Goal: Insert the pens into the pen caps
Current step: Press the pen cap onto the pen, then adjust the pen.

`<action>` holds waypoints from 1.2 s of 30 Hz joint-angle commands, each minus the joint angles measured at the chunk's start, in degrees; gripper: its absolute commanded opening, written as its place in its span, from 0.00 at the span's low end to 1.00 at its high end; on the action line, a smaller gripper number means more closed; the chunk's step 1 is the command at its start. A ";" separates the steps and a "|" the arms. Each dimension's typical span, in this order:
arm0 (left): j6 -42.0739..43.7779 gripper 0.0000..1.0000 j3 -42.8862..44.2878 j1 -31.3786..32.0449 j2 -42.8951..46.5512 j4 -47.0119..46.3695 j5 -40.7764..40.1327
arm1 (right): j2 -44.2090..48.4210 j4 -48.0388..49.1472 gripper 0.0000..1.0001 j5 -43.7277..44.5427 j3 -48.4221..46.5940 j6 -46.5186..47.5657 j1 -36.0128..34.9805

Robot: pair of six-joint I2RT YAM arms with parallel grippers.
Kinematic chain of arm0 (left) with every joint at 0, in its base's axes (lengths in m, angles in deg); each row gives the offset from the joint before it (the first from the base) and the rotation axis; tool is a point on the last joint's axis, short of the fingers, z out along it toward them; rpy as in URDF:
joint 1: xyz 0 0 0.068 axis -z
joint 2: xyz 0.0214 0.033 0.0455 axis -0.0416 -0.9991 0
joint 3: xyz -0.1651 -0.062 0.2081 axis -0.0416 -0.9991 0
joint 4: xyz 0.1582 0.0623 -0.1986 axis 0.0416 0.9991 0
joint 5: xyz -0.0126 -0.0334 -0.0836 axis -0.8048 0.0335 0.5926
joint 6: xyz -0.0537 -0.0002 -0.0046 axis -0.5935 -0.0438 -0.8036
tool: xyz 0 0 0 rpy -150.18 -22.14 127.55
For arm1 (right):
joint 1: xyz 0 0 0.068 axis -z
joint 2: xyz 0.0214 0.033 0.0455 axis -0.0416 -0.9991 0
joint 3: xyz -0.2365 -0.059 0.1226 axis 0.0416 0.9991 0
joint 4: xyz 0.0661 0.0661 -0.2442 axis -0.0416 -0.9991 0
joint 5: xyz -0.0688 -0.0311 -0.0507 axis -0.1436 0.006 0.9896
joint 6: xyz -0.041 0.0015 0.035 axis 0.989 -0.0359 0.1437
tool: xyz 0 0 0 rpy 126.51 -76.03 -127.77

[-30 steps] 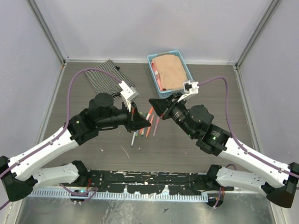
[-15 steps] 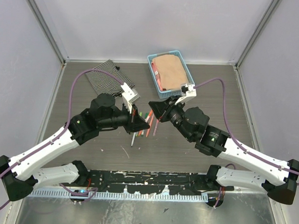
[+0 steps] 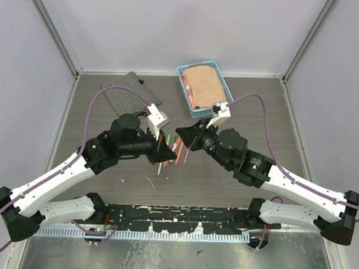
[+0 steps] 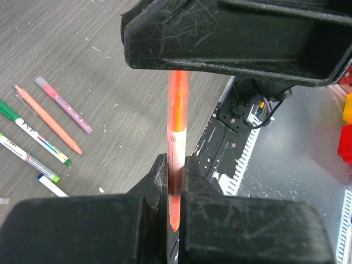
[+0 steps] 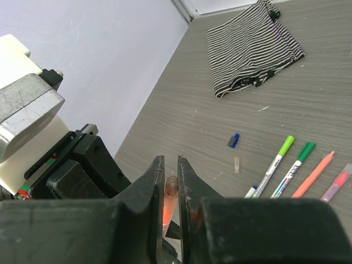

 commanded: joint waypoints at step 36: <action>-3.38 0.00 -8.36 -1.14 9.45 -19.38 -5.47 | 11.70 -6.74 0.54 7.43 -5.68 10.48 -3.87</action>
